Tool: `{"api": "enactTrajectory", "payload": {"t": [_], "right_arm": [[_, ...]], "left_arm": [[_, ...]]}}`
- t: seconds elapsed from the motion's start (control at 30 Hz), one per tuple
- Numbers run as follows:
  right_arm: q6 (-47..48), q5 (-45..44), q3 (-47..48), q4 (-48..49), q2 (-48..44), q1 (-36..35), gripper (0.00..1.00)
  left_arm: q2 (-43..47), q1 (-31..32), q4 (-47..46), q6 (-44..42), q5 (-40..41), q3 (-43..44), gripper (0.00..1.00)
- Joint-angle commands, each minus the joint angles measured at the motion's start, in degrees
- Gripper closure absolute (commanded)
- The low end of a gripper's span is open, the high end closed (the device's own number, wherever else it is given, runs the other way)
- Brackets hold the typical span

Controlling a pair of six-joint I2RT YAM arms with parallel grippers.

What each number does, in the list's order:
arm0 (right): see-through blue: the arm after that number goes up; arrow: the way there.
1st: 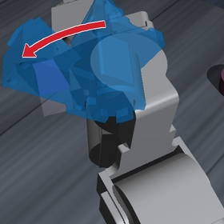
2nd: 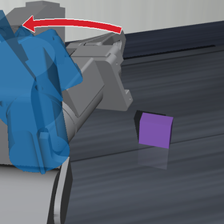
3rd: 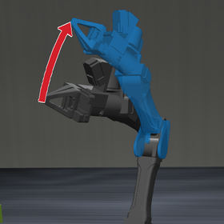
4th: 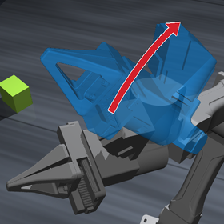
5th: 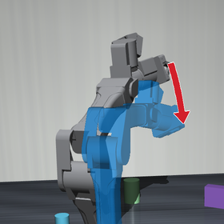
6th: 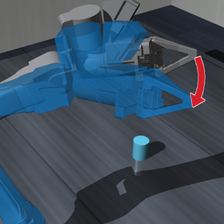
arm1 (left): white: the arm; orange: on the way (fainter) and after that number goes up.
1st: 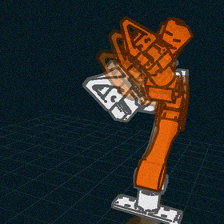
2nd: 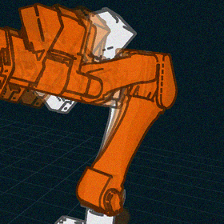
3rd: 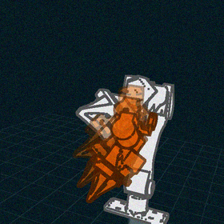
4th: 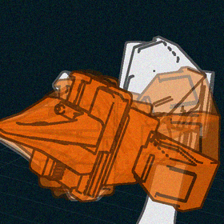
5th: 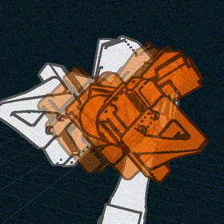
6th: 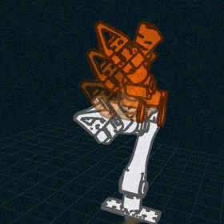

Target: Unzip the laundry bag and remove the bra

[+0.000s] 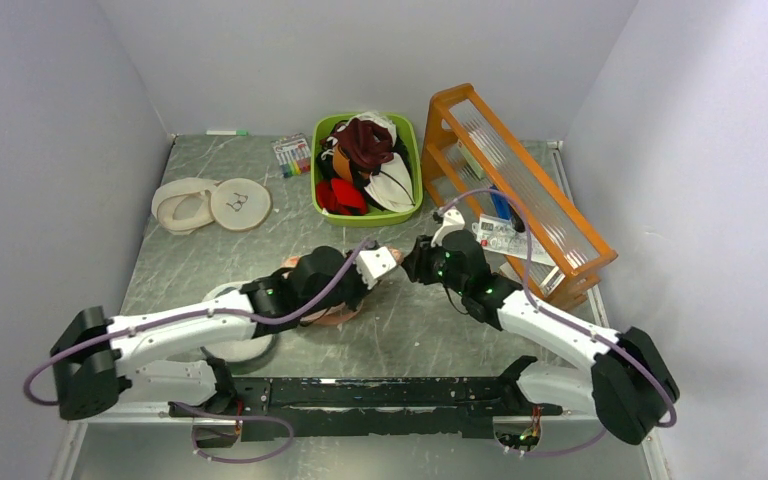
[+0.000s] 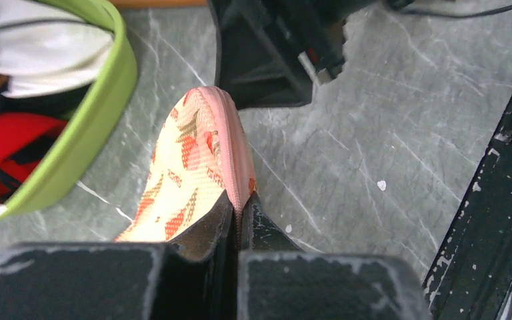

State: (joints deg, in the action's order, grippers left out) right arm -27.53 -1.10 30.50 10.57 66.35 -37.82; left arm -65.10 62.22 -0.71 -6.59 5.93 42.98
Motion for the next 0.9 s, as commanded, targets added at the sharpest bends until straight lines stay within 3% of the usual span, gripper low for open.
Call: {"api": "enactTrajectory", "payload": {"t": [0.0, 0.13, 0.23, 0.3, 0.4, 0.57, 0.73, 0.77, 0.8, 0.87], "right_arm": [[-3.5, -9.1, 3.1, -17.6, -5.8, 0.5, 0.57], [-4.2, -9.7, 5.0, -24.7, -12.4, 0.4, 0.44], [-2.4, -9.6, 6.4, -26.3, -16.2, 0.4, 0.36], [-0.4, -8.4, 7.1, -25.6, -16.5, 0.4, 0.31], [2.5, -5.7, 7.7, -23.5, -15.3, 0.3, 0.24], [6.3, 2.1, 8.3, -19.4, -12.2, 0.3, 0.16], [8.3, 6.5, 8.5, -17.2, -8.8, -1.8, 0.13], [8.7, 6.7, 8.5, -16.9, -8.1, -2.7, 0.12], [9.4, 5.8, 8.7, -16.6, -6.2, -5.4, 0.10], [10.0, 3.5, 9.2, -16.8, -4.0, -8.8, 0.10]], "left_arm": [[-6.2, 0.7, 3.2, 8.7, 1.2, 3.7, 0.93], [-8.7, 1.1, 1.9, 12.0, -4.7, 2.3, 0.83], [-8.9, 1.4, 1.7, 13.4, -7.6, 2.1, 0.68], [-8.0, 1.4, 1.6, 13.9, -9.0, 1.7, 0.52], [-5.2, 1.3, 2.8, 13.4, -11.1, 1.6, 0.36], [1.8, -0.9, 8.3, 11.4, -9.5, 4.7, 0.18], [7.2, -11.5, 11.6, 10.9, -8.8, 8.3, 0.08], [7.2, -15.3, 12.0, 11.6, -9.7, 9.3, 0.08], [6.2, -24.4, 12.9, 13.3, -12.4, 12.1, 0.07], [4.2, -31.1, 13.3, 16.0, -12.8, 15.6, 0.08]]}}
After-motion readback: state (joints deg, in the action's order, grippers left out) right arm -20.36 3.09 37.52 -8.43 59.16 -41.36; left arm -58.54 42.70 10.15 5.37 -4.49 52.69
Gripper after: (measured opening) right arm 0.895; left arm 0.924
